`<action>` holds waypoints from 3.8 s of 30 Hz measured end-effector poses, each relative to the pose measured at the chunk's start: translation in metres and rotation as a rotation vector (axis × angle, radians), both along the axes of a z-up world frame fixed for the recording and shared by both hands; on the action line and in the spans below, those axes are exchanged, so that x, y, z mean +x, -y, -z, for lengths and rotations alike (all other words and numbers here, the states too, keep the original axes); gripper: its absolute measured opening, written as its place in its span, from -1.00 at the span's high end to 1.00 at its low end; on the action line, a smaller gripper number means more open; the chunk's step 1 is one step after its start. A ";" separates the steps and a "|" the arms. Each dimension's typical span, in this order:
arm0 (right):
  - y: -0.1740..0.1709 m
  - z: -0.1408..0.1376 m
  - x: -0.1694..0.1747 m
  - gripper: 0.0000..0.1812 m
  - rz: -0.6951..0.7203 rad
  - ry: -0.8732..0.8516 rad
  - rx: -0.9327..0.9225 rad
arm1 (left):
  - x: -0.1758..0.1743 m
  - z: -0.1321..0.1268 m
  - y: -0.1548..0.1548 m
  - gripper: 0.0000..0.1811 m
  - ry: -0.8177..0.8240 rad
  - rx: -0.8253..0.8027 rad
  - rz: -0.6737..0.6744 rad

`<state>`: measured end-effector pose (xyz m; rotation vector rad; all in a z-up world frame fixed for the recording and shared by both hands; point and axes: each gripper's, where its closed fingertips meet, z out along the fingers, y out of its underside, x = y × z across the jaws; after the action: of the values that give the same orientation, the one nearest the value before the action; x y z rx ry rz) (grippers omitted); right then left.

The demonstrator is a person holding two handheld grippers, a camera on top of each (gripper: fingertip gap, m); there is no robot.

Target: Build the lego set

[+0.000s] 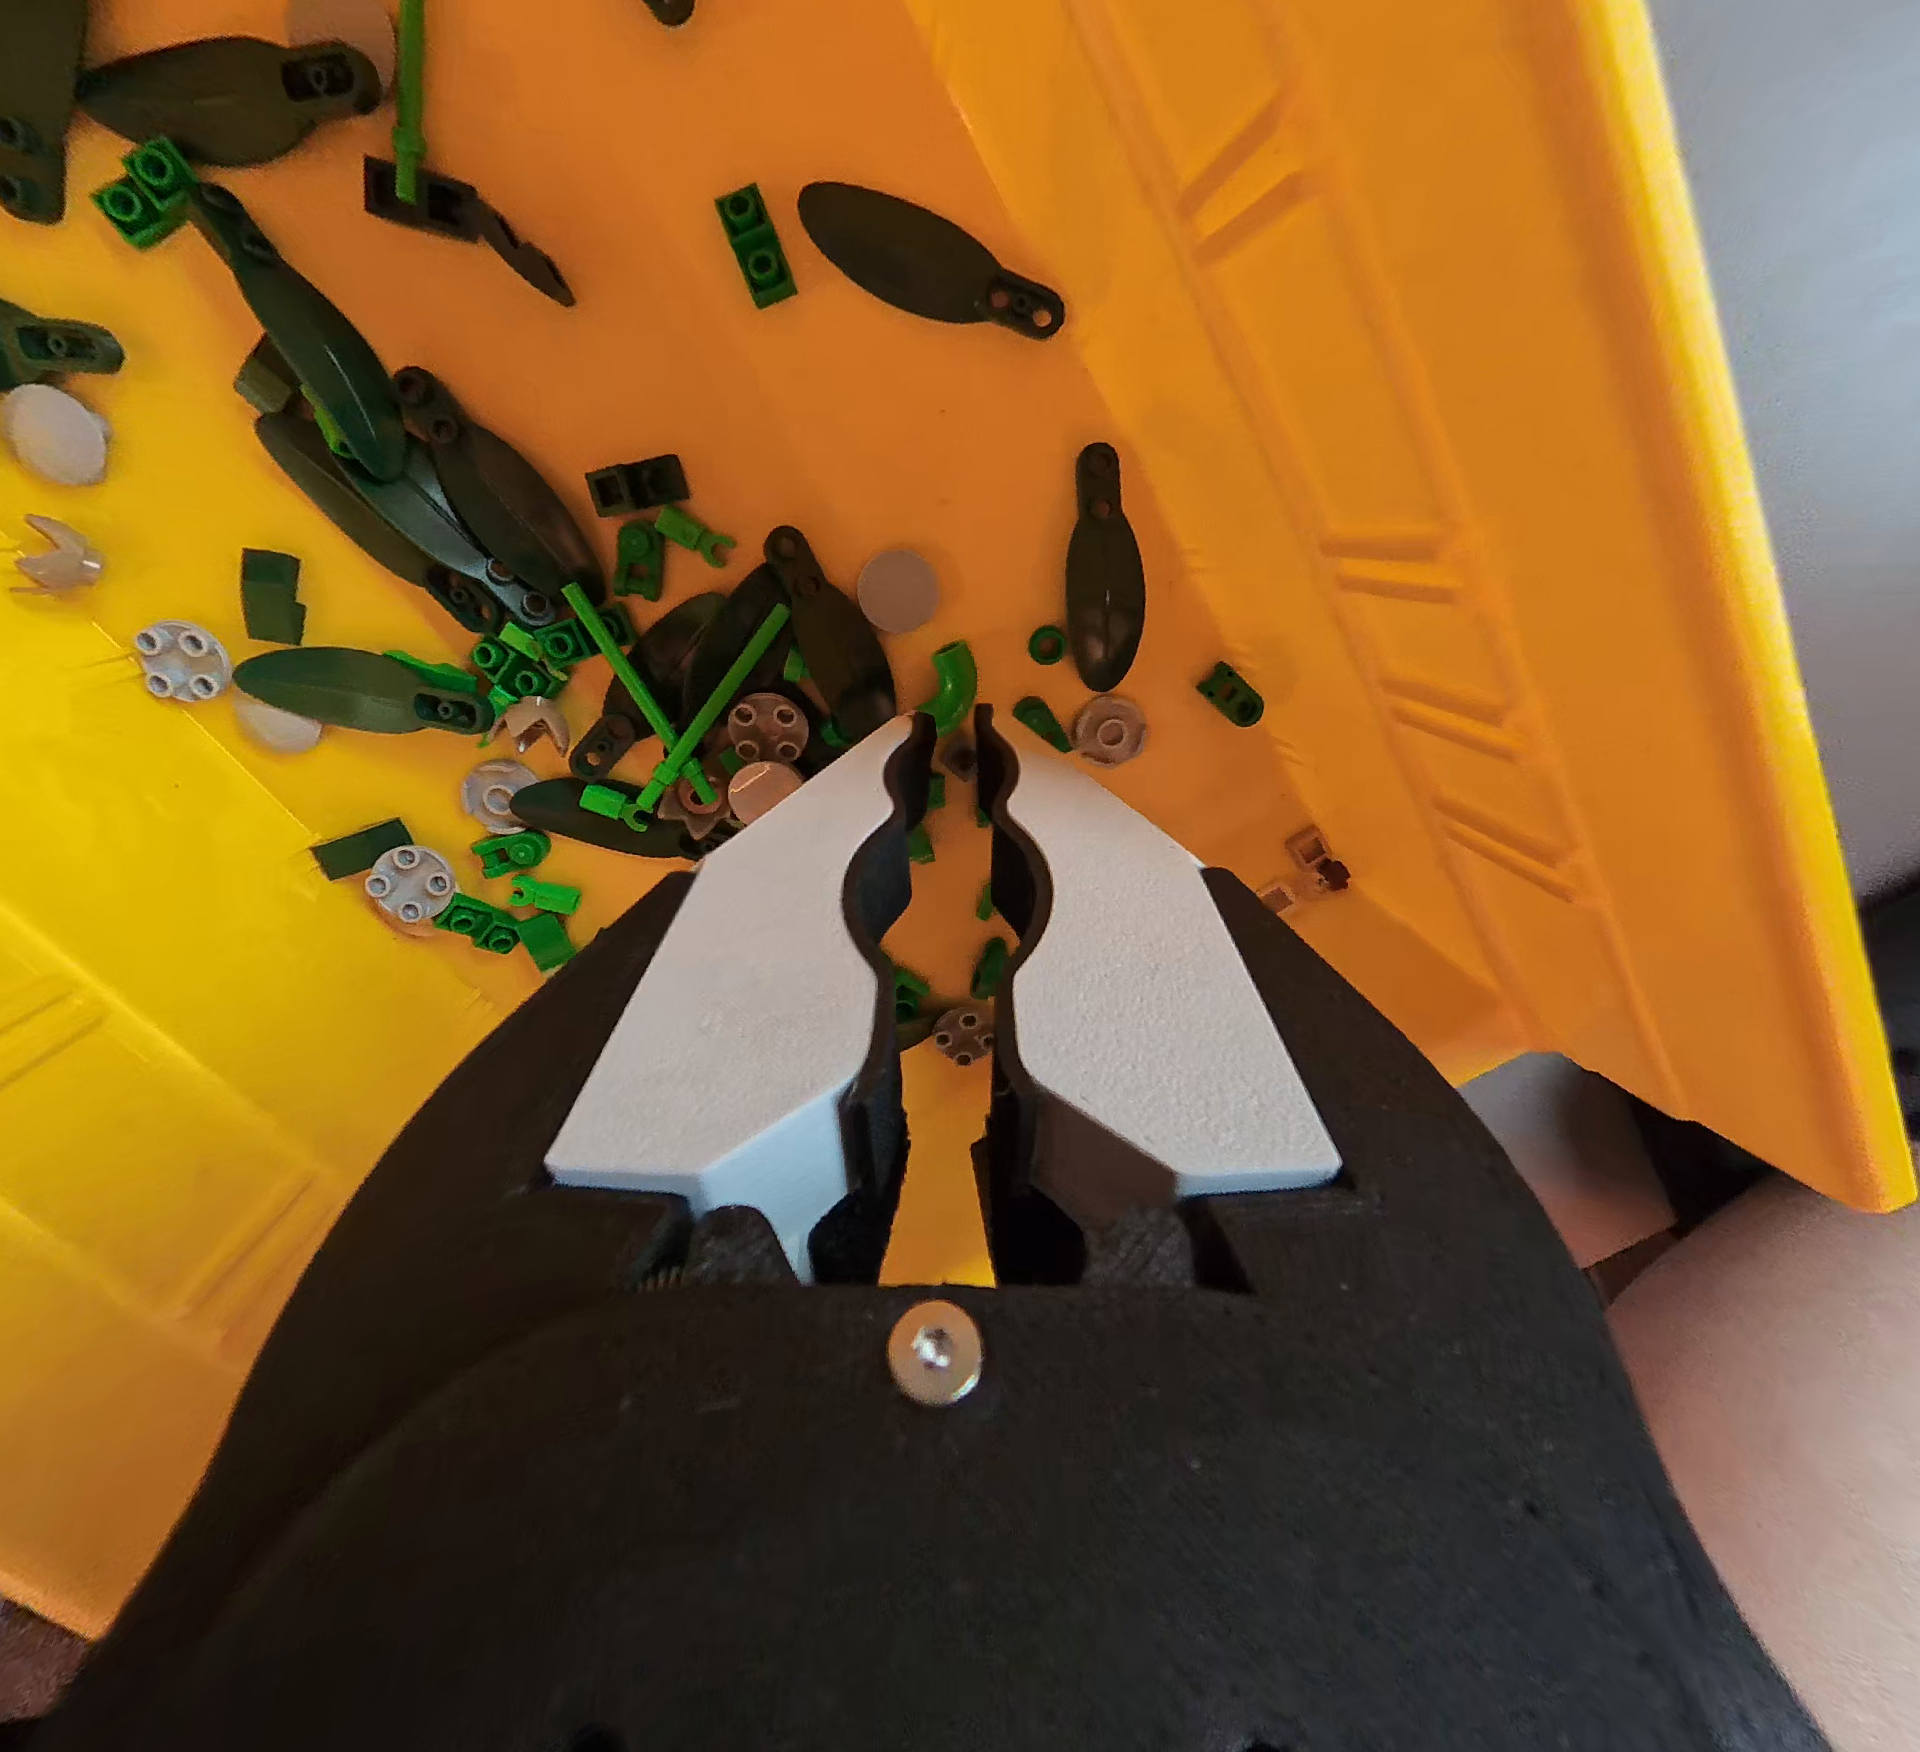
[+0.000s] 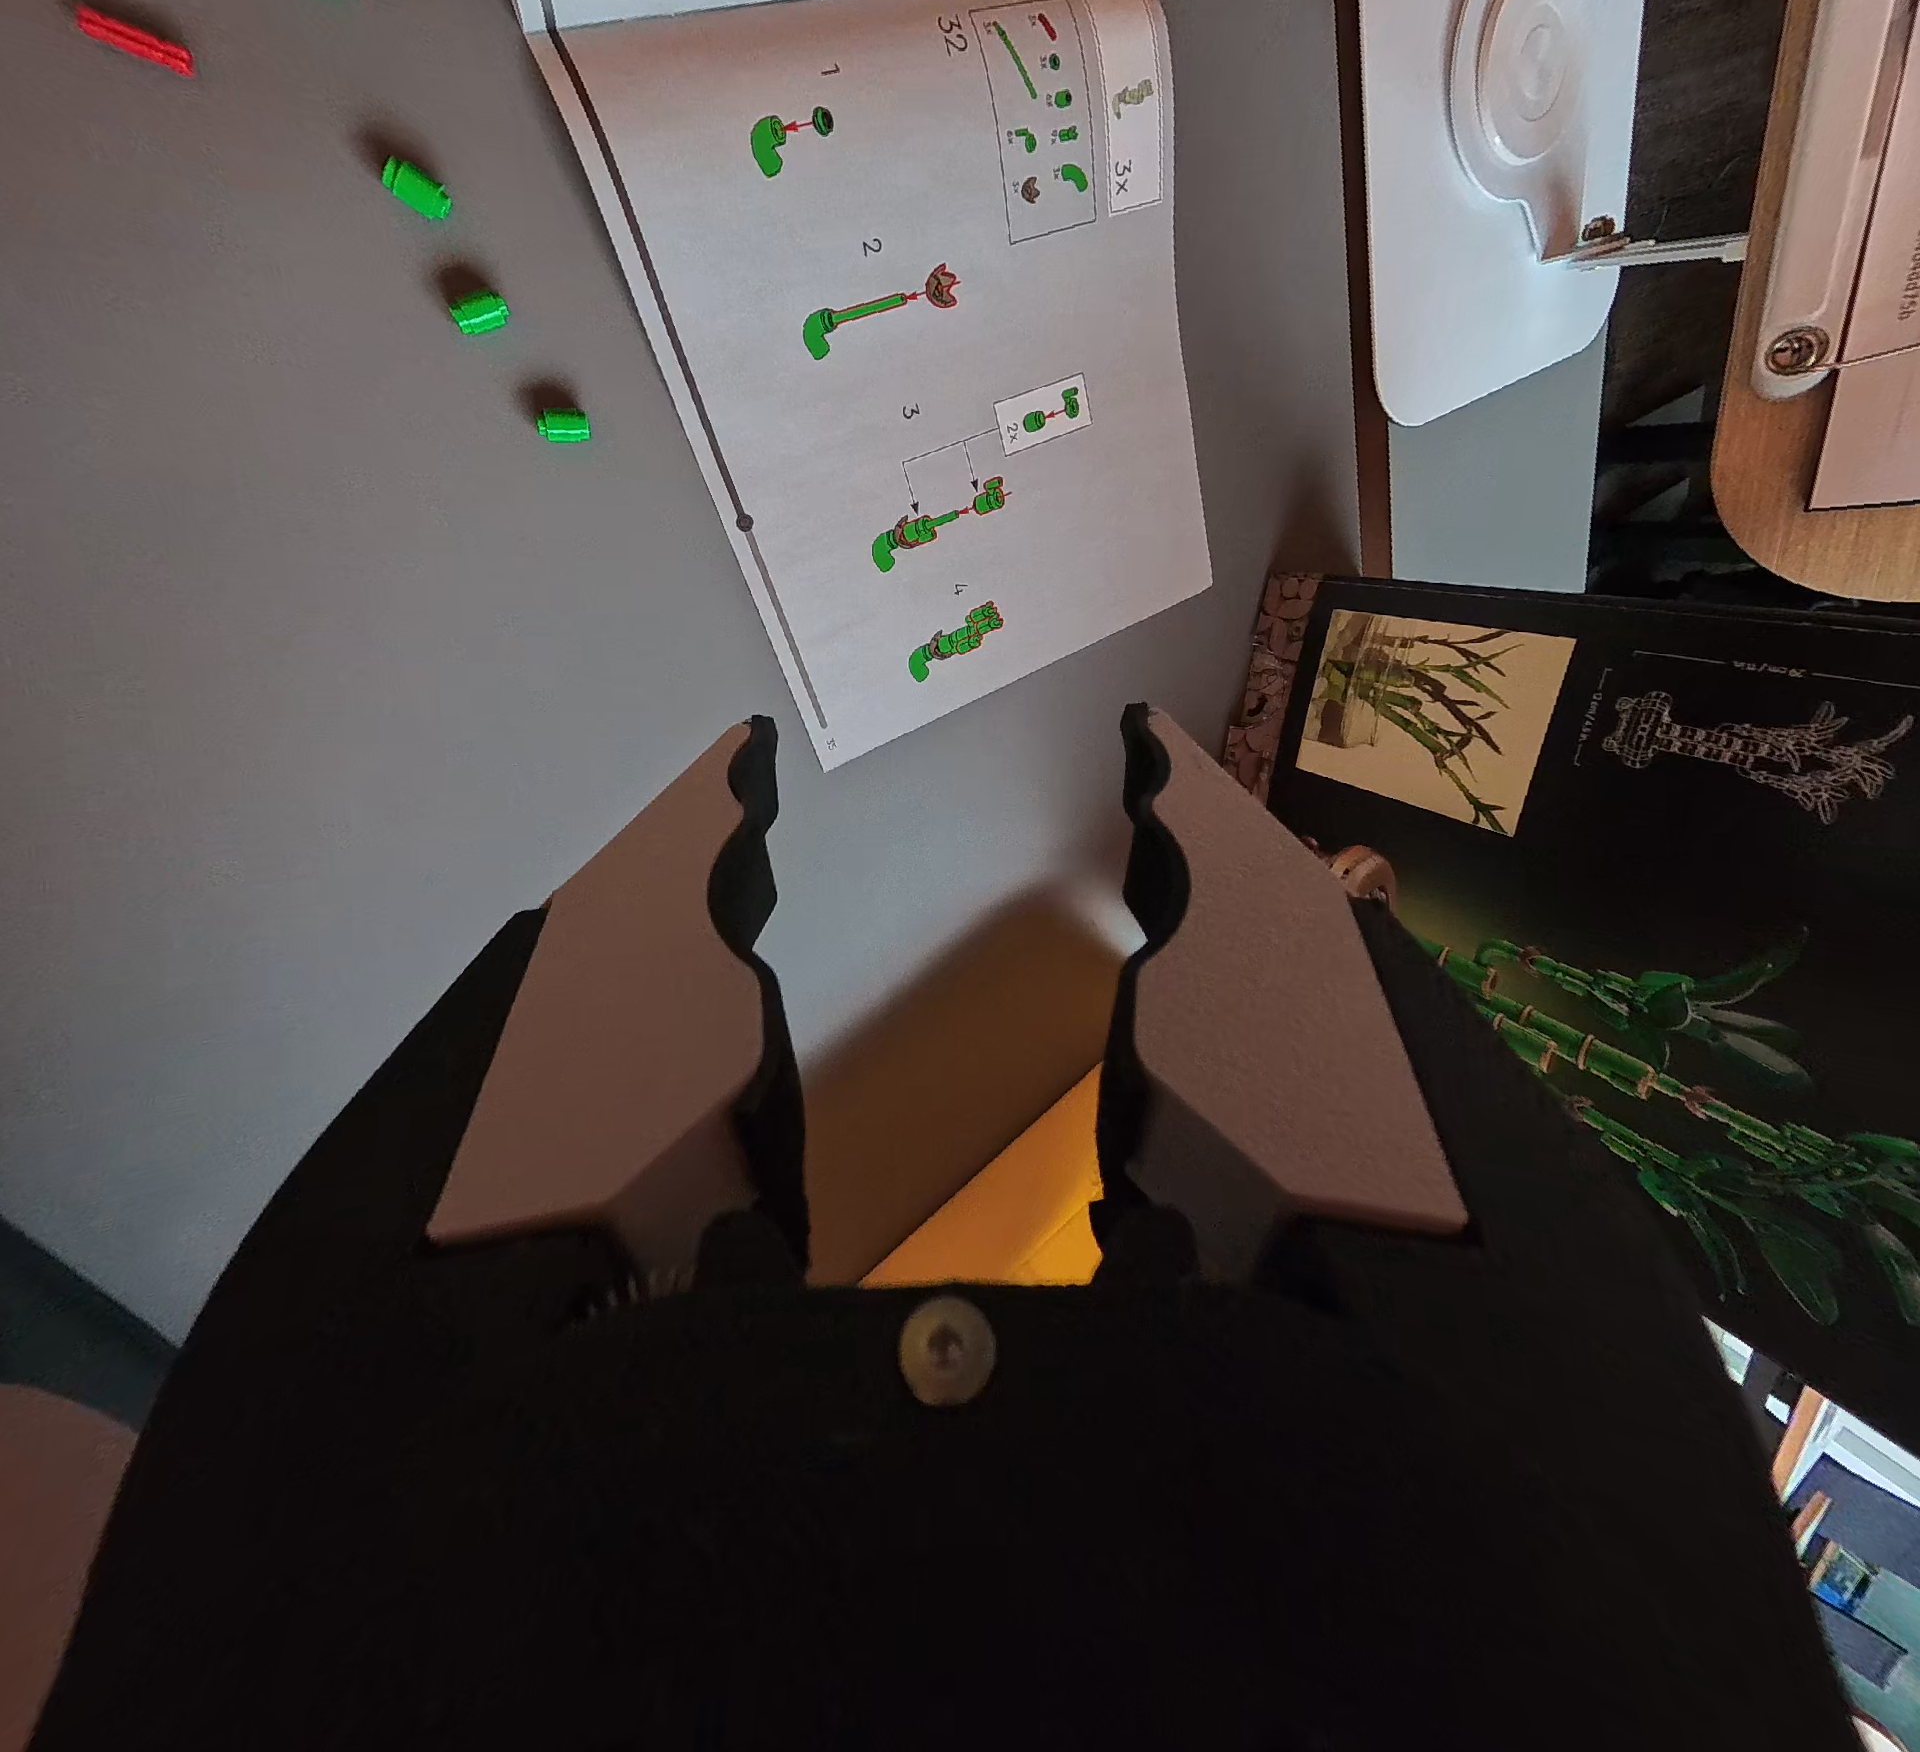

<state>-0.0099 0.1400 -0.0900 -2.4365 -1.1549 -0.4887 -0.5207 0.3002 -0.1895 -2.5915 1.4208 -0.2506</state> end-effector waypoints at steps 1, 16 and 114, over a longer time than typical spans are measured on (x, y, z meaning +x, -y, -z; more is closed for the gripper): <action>0.000 0.001 0.000 0.26 -0.001 0.002 -0.003 | 0.001 0.000 0.000 0.93 0.002 0.004 0.007; 0.002 0.005 -0.002 0.26 0.001 0.007 -0.026 | 0.007 0.012 -0.002 0.90 -0.009 -0.023 0.023; 0.007 0.003 0.000 0.27 -0.012 -0.002 -0.031 | 0.259 -0.003 0.069 0.84 -0.016 0.148 0.671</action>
<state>-0.0102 0.1328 -0.0927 -2.4547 -1.1837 -0.4684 -0.2622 0.2310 -0.1860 -1.9258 2.1769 -0.1953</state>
